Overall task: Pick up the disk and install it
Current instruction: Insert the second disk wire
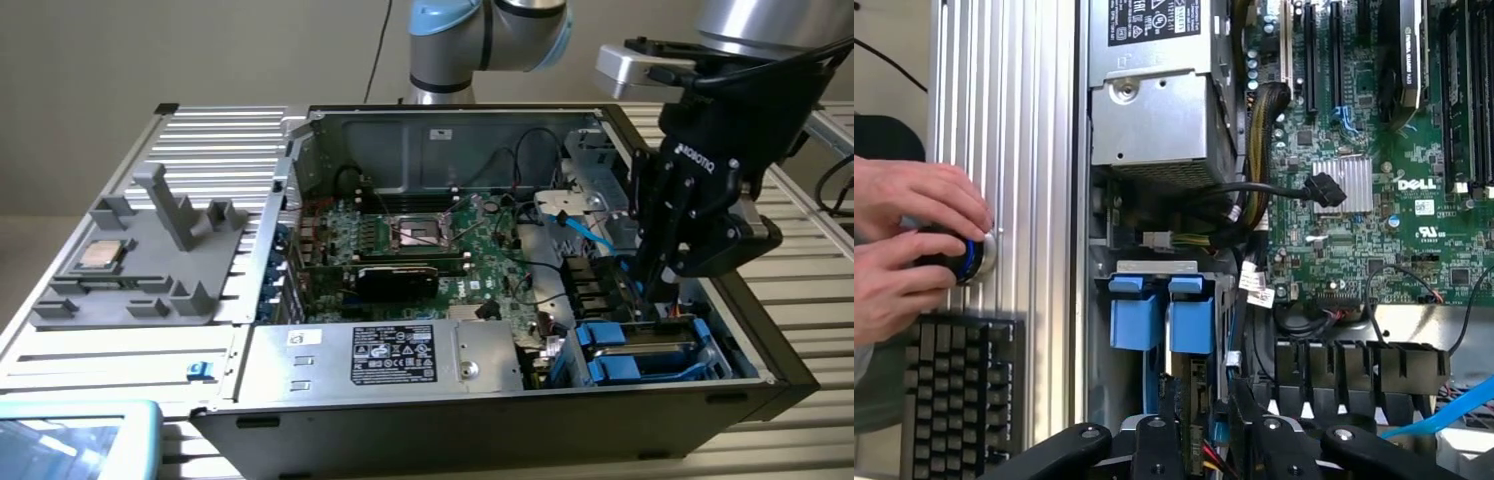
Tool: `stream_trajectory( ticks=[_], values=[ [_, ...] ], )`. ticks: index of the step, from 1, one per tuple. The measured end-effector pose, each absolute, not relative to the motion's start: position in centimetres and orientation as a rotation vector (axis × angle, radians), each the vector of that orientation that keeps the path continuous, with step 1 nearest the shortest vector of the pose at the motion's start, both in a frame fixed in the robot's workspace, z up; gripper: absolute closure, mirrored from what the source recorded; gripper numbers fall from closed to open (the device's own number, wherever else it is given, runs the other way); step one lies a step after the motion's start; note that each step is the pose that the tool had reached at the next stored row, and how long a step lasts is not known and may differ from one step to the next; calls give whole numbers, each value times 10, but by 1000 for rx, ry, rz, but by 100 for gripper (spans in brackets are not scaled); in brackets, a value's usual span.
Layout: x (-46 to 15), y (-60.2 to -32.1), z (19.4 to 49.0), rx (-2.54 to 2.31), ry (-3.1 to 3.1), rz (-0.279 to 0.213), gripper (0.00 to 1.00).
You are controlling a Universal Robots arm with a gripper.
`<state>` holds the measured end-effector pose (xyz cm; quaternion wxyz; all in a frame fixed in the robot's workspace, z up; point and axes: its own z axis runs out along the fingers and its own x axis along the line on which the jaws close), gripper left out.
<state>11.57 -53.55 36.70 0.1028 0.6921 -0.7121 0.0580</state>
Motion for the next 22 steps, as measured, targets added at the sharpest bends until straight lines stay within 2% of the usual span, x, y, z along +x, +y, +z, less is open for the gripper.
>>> stream_trajectory(
  ticks=[15,22],
  values=[
    [116,-548,367,2078,-2143,79,68],
    [116,-550,367,2078,-2158,52,68]
  ],
)
